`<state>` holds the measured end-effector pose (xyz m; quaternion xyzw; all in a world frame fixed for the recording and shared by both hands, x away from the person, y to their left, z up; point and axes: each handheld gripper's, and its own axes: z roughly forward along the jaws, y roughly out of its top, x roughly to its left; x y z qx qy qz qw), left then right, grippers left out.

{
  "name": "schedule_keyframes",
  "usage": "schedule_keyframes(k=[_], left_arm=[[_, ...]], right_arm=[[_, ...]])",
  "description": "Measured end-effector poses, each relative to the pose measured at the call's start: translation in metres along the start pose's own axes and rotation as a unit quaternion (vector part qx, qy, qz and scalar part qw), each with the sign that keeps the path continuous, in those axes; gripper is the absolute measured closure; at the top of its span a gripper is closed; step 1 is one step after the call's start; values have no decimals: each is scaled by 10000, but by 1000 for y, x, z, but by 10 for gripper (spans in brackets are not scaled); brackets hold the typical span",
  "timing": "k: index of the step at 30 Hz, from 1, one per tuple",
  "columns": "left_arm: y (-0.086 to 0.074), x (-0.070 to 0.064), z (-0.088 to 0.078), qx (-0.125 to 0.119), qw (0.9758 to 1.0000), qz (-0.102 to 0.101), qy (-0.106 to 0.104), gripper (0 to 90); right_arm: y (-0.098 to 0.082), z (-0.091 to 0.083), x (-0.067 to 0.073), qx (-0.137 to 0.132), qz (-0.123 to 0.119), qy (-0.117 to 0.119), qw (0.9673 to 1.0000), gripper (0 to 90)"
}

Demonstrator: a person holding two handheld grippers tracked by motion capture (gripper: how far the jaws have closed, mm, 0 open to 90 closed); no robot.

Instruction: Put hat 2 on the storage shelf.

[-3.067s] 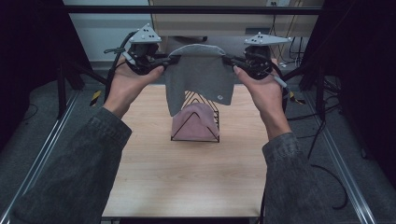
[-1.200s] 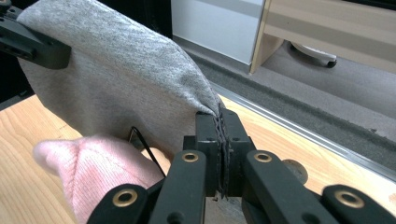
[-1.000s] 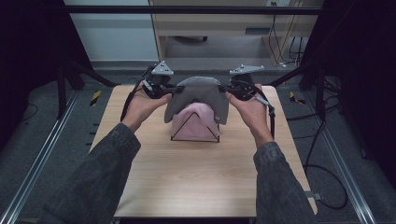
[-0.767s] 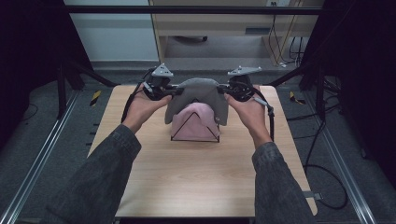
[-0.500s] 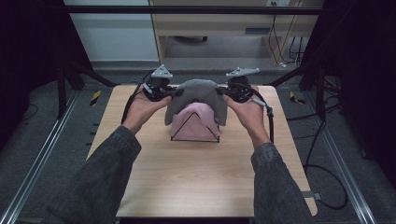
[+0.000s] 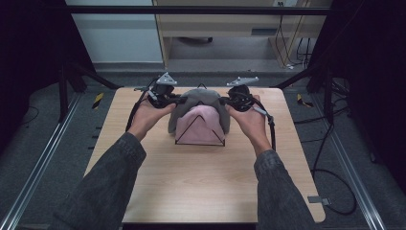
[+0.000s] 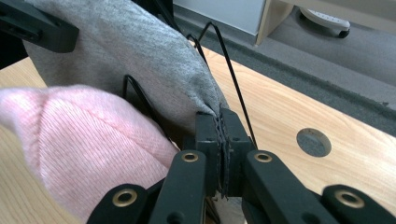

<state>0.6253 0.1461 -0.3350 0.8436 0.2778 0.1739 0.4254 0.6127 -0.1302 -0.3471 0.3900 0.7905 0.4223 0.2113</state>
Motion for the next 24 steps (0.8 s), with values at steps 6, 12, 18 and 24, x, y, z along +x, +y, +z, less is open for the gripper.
schedule_keyframes(k=[6,12,18,24], left_arm=[[-4,-1,5,30,10000,-42,-24,820],[-8,-4,7,38,9999,-100,-57,805],[-8,-8,4,-118,9998,-177,69,729],[-10,-12,0,-145,9995,-239,134,657]], right_arm=[[-5,3,0,64,23,39,10000,885],[-5,2,1,92,38,62,9999,883],[-10,-3,3,85,161,194,9996,836],[-14,-11,2,60,206,159,9996,768]])
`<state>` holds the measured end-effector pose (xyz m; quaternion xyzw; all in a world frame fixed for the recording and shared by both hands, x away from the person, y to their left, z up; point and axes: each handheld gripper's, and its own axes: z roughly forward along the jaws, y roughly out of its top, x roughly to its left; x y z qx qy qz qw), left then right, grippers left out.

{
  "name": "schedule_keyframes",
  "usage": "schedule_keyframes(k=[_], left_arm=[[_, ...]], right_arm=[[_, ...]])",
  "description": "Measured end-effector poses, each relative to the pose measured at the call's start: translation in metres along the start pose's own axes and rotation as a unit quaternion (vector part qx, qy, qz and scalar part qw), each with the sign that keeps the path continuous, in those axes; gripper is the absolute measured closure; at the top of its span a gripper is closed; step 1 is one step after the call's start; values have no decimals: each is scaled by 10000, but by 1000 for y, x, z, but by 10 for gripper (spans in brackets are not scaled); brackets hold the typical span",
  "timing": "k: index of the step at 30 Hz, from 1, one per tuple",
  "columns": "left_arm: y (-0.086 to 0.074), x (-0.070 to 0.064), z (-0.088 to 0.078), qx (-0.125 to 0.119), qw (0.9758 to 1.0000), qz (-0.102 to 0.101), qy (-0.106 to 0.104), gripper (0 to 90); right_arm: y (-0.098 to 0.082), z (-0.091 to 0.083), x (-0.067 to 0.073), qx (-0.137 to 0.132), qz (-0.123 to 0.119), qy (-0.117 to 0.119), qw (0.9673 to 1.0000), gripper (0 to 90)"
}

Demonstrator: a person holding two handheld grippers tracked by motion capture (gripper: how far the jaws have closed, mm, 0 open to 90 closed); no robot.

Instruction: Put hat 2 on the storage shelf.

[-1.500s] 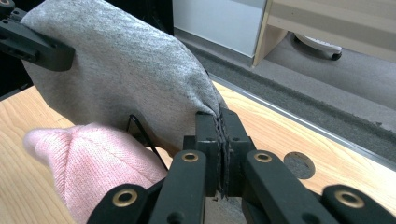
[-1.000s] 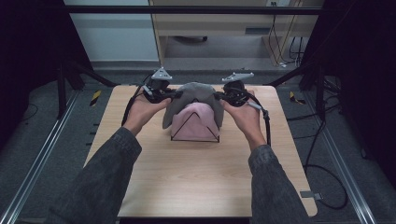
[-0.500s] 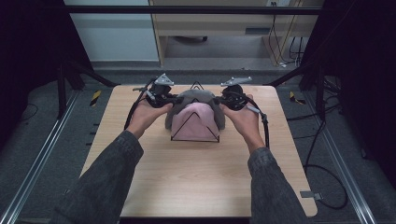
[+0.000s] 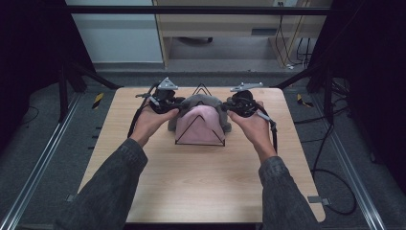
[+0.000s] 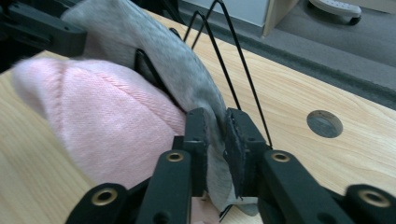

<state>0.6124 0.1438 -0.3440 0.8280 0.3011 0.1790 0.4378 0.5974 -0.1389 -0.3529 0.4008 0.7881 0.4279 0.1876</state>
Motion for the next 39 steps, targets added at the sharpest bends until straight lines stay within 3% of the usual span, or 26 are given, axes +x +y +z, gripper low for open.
schedule_keyframes(k=[5,11,20,24,33,39], left_arm=[[-1,0,-3,4,10000,-30,43,592],[1,-2,-8,-8,10000,-14,56,481],[0,-7,-21,-123,9998,26,152,248],[-1,-13,-32,-44,9997,94,202,154],[-9,-21,-62,11,9994,2,335,109],[-22,-29,-78,134,9991,28,404,89]], right_arm=[[3,-8,4,-153,19,28,9999,734],[8,-6,8,-211,-41,-14,9998,679],[12,-7,21,-381,-115,-108,9991,421],[14,-12,27,-453,-124,-198,9987,310],[10,-33,40,-715,-102,-252,9971,130],[4,-46,45,-722,-235,-290,9967,89]])
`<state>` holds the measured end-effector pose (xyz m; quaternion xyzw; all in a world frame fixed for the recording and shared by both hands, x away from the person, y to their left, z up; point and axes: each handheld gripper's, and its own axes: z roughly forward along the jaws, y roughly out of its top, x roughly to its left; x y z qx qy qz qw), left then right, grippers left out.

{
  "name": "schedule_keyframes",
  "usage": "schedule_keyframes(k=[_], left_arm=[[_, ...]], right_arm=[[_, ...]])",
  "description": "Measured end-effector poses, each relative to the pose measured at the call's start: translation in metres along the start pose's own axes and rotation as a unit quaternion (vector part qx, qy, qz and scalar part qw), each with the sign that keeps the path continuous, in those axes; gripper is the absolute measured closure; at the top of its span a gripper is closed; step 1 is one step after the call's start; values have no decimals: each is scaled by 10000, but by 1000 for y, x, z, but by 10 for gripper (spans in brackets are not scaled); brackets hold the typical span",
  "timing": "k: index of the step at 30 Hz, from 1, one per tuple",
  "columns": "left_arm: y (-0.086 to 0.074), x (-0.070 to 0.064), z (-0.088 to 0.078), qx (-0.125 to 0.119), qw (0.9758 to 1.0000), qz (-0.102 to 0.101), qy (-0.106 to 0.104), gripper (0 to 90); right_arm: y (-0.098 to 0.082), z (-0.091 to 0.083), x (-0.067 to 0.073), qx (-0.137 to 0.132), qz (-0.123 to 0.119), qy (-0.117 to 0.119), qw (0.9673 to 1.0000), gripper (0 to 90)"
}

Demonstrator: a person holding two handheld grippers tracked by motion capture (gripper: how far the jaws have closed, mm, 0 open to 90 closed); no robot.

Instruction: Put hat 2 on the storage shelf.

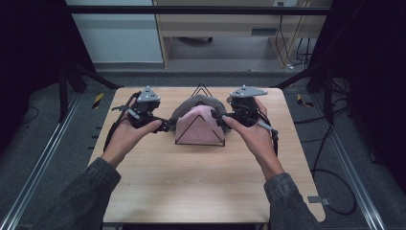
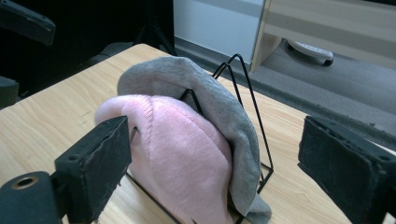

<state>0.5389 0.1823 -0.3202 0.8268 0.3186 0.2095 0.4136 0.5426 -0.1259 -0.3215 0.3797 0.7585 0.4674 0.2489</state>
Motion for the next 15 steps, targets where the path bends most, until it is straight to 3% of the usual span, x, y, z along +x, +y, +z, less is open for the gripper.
schedule_keyframes(k=[7,11,15], left_arm=[[-30,-1,-17,52,10000,6,-69,63],[-47,-1,-26,118,9999,21,-86,58],[-64,-3,-31,202,9995,-8,-234,57]], right_arm=[[-7,-21,7,-53,-233,-15,9997,81],[-21,-31,8,37,-293,-33,9996,81],[-36,-34,8,174,-322,-19,9993,92]])
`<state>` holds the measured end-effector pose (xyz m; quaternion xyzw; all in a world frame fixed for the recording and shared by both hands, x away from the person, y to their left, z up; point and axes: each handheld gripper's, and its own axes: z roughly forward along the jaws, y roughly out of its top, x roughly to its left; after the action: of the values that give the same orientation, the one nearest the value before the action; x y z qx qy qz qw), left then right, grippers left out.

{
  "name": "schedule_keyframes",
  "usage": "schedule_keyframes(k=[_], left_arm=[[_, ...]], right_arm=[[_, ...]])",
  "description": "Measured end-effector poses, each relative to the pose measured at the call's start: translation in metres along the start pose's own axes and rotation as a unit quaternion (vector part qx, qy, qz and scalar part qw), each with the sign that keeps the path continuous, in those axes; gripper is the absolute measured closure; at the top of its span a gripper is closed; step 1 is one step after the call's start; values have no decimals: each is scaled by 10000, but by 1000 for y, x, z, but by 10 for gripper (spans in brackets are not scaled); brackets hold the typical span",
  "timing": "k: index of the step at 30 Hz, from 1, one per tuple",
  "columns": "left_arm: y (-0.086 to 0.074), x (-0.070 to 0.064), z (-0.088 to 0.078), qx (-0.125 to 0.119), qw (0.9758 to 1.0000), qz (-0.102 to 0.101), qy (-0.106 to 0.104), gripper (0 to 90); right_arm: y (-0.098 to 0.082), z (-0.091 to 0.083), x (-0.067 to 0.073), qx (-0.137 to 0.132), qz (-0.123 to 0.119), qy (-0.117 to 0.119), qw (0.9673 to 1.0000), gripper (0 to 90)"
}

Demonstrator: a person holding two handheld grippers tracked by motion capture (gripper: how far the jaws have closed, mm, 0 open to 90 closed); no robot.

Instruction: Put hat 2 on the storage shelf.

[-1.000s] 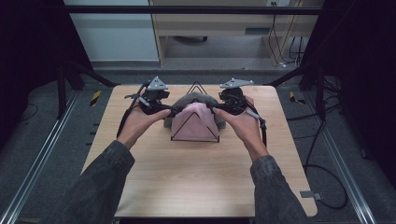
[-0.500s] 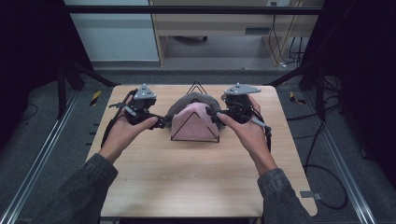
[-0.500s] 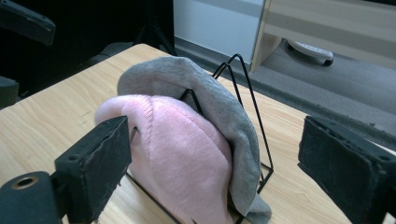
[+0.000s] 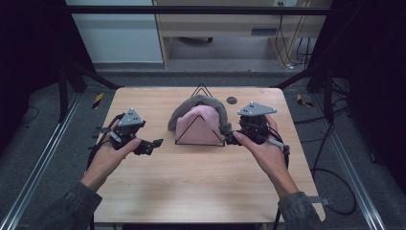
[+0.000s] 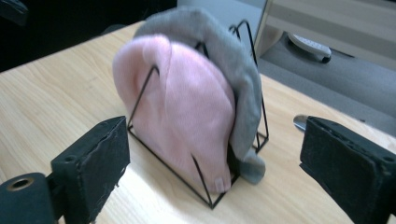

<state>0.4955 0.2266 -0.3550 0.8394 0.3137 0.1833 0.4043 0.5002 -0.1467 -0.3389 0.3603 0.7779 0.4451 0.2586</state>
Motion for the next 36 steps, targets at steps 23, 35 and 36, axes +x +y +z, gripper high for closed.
schedule_keyframes(k=[23,35,36], left_arm=[[-73,-4,26,682,9975,200,51,61],[-92,-1,48,924,9954,206,-117,59],[-94,-2,50,945,9952,211,-123,58]], right_arm=[[-95,-1,-20,749,259,-266,9965,143],[-129,10,-32,1126,451,-290,9922,142],[-130,12,-32,1162,484,-305,9916,141]])
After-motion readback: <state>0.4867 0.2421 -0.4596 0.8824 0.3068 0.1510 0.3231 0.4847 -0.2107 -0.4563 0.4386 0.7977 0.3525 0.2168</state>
